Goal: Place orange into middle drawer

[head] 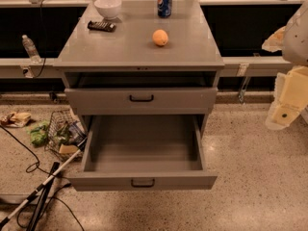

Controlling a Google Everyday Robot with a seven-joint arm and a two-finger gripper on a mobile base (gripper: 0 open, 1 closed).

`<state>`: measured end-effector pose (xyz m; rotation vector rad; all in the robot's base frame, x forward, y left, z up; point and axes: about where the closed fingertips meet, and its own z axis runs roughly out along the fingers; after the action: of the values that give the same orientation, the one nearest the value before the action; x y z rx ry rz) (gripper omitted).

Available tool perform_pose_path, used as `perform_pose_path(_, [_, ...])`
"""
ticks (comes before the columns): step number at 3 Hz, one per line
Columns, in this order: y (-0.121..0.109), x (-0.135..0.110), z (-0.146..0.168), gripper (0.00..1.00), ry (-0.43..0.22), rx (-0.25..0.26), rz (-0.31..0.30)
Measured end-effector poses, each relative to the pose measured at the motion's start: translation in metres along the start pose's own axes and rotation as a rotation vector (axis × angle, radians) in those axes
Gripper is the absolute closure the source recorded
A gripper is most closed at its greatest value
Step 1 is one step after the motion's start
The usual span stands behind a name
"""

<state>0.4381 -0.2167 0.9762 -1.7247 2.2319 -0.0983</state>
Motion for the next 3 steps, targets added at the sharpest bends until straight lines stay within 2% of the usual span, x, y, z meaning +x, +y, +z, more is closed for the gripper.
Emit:
perform_pose_path(1, [0.0, 0.0, 0.0, 0.0, 0.0, 0.0, 0.0])
perform_pose_path(2, [-0.017, -0.005, 0.002, 0.0, -0.08, 0.046, 0.029])
perform_pose_path(3, [-0.06, -0.002, 0.012, 0.0, -0.261, 0.126, 0.079])
